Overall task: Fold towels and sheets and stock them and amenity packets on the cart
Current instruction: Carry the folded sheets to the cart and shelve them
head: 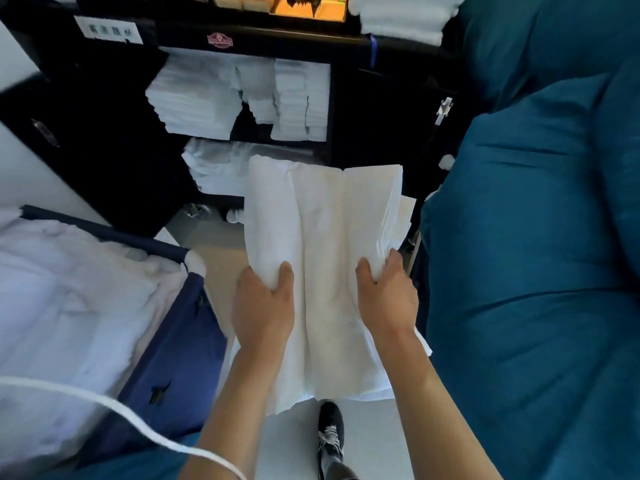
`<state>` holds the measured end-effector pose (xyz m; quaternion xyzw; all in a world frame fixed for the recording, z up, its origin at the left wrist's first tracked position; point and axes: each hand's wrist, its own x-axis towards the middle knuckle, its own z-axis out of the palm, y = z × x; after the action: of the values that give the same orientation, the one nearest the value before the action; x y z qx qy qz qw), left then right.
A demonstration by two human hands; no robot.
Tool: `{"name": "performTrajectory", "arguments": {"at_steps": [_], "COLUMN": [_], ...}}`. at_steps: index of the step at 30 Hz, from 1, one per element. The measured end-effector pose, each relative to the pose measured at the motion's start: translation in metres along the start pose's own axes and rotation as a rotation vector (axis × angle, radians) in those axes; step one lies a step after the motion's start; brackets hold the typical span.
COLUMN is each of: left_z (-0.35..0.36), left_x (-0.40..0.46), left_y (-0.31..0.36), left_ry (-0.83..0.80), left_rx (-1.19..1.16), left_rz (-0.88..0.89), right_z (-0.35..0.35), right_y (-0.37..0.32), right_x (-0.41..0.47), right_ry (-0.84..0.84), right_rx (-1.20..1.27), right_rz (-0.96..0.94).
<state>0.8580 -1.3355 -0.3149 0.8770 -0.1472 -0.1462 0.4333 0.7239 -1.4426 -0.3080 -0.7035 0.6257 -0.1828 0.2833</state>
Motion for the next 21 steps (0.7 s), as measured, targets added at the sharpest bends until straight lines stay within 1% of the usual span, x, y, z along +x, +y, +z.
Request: {"name": "performTrajectory", "arguments": {"at_steps": [5, 9, 15, 21], "left_z": [0.047, 0.068, 0.072, 0.071], "left_x": [0.032, 0.054, 0.093, 0.146], "left_y": [0.031, 0.05, 0.071, 0.074], "left_ry": [-0.017, -0.003, 0.028, 0.071], "left_rx": [-0.032, -0.024, -0.052, -0.054], "left_rz": [-0.004, -0.032, -0.052, -0.051], "right_z": [0.0, 0.004, 0.015, 0.041], "right_y": [0.005, 0.002, -0.027, -0.069], "right_x": [0.066, 0.105, 0.144, 0.183], "right_ry": [-0.032, -0.05, -0.08, -0.086], "right_rx": [0.04, 0.061, 0.086, 0.08], "right_rz": [0.028, 0.037, -0.019, -0.098]}}
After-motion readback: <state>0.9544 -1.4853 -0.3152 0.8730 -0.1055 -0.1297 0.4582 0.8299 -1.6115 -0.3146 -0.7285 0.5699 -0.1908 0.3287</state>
